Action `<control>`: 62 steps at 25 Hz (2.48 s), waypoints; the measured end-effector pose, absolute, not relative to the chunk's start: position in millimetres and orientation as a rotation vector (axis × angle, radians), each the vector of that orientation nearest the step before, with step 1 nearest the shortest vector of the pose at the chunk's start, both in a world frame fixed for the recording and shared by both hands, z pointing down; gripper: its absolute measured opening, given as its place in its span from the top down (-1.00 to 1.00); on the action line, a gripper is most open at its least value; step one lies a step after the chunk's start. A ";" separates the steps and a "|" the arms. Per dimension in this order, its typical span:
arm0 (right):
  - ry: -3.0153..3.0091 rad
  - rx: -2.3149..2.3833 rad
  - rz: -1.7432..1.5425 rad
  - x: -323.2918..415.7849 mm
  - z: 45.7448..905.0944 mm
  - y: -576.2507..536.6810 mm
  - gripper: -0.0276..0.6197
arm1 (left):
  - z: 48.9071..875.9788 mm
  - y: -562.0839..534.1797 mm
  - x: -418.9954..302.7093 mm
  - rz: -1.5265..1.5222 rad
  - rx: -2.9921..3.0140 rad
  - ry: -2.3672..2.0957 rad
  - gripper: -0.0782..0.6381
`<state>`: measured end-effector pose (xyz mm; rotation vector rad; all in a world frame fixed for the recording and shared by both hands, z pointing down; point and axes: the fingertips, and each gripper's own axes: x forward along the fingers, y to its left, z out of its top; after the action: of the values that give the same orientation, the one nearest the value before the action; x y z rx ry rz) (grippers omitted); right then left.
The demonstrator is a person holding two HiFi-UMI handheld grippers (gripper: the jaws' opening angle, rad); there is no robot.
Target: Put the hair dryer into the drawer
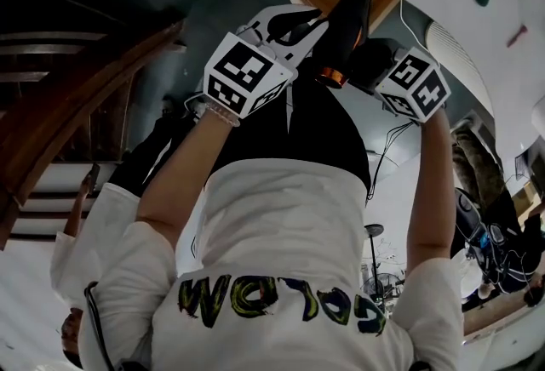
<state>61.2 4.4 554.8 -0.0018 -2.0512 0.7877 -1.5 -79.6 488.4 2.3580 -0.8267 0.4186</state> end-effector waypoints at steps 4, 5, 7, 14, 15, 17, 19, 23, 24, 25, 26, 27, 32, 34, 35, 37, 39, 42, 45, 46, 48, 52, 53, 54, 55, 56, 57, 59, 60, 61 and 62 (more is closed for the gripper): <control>-2.014 0.002 0.805 62.3 573.1 -5.4 0.13 | 499.6 -84.2 -0.2 0.432 2.344 -0.816 0.61; -2.007 0.006 0.810 62.0 577.6 -8.2 0.13 | 502.2 -85.4 -0.4 0.434 2.342 -0.815 0.61; -1.991 0.012 0.814 63.1 586.3 -15.3 0.13 | 508.4 -89.3 0.7 0.443 2.337 -0.814 0.61; -1.930 0.105 0.811 69.7 615.5 -46.6 0.13 | 529.6 -102.5 3.3 0.524 2.342 -0.792 0.61; -1.919 0.125 0.806 70.6 619.9 -51.4 0.13 | 532.6 -103.6 3.6 0.543 2.346 -0.786 0.61; -1.898 0.162 0.787 71.9 628.6 -60.5 0.13 | 539.5 -105.8 4.4 0.582 2.355 -0.773 0.61; -1.878 0.195 0.758 72.7 636.7 -69.7 0.13 | 547.0 -109.0 5.1 0.626 2.360 -0.762 0.61; -1.839 0.251 0.702 72.3 651.4 -84.4 0.13 | 564.6 -117.1 3.0 0.737 2.355 -0.755 0.62; -1.827 0.263 0.687 72.4 655.3 -87.1 0.13 | 569.0 -119.0 2.7 0.765 2.355 -0.751 0.62; -1.816 0.274 0.671 72.5 659.4 -89.5 0.13 | 573.4 -120.6 2.5 0.795 2.358 -0.746 0.62; -1.805 0.285 0.655 72.5 663.4 -91.7 0.13 | 578.4 -121.9 2.3 0.827 2.361 -0.743 0.62; -1.795 0.296 0.640 72.5 667.5 -93.9 0.13 | 583.7 -122.9 2.1 0.862 2.365 -0.740 0.62; -1.755 0.344 0.599 74.5 685.7 -102.3 0.13 | 605.5 -128.0 3.7 1.011 2.364 -0.715 0.62; -1.733 0.352 0.595 75.0 692.9 -103.2 0.13 | 613.3 -130.4 4.0 1.067 2.368 -0.699 0.62; -1.721 0.356 0.594 75.5 696.7 -103.4 0.13 | 617.6 -131.3 4.3 1.100 2.371 -0.688 0.62; -1.703 0.363 0.595 76.1 704.3 -104.4 0.13 | 625.9 -133.5 5.3 1.164 2.376 -0.665 0.63; -1.699 0.377 0.581 75.8 710.0 -109.1 0.13 | 633.9 -136.1 6.2 1.208 2.373 -0.644 0.64; -1.684 0.394 0.567 76.5 719.5 -114.4 0.13 | 645.1 -140.1 6.3 1.262 2.364 -0.612 0.64; -1.690 0.397 0.517 72.0 727.1 -123.1 0.13 | 656.1 -141.6 6.0 1.310 2.357 -0.583 0.63; -1.692 0.396 0.498 70.9 729.5 -125.8 0.13 | 659.7 -141.6 6.7 1.325 2.355 -0.574 0.64; -1.685 0.396 0.478 71.6 735.1 -128.4 0.13 | 666.4 -142.3 8.8 1.358 2.356 -0.561 0.64; -1.657 0.400 0.463 74.0 741.7 -132.3 0.12 | 673.8 -148.3 9.7 1.383 2.352 -0.560 0.65; -1.649 0.401 0.461 73.7 742.8 -133.3 0.12 | 675.4 -149.6 9.0 1.392 2.351 -0.558 0.65; -1.639 0.399 0.458 73.6 743.8 -133.7 0.12 | 677.1 -150.1 8.4 1.402 2.350 -0.553 0.65; -1.628 0.396 0.454 73.6 745.0 -133.7 0.12 | 678.9 -150.0 8.1 1.413 2.349 -0.547 0.65; -1.616 0.394 0.449 73.3 746.2 -133.5 0.12 | 680.8 -149.6 7.5 1.422 2.348 -0.542 0.65; -1.605 0.392 0.445 72.2 747.7 -133.4 0.12 | 682.8 -149.0 6.2 1.430 2.346 -0.539 0.66; -1.588 0.392 0.438 68.5 751.2 -133.5 0.12 | 687.0 -148.1 1.9 1.441 2.339 -0.540 0.67; -1.580 0.393 0.437 67.2 752.8 -133.6 0.12 | 689.0 -147.5 0.1 1.441 2.335 -0.541 0.68; -1.571 0.394 0.437 66.9 754.2 -133.5 0.12 | 690.7 -146.8 -0.9 1.441 2.332 -0.541 0.68; -1.562 0.395 0.440 67.3 755.6 -133.4 0.12 | 692.2 -146.0 -1.0 1.441 2.330 -0.539 0.68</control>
<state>67.3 -133.4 755.6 0.3947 -1.5623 0.4397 -1.0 -146.0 692.2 2.3300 -0.5391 1.4413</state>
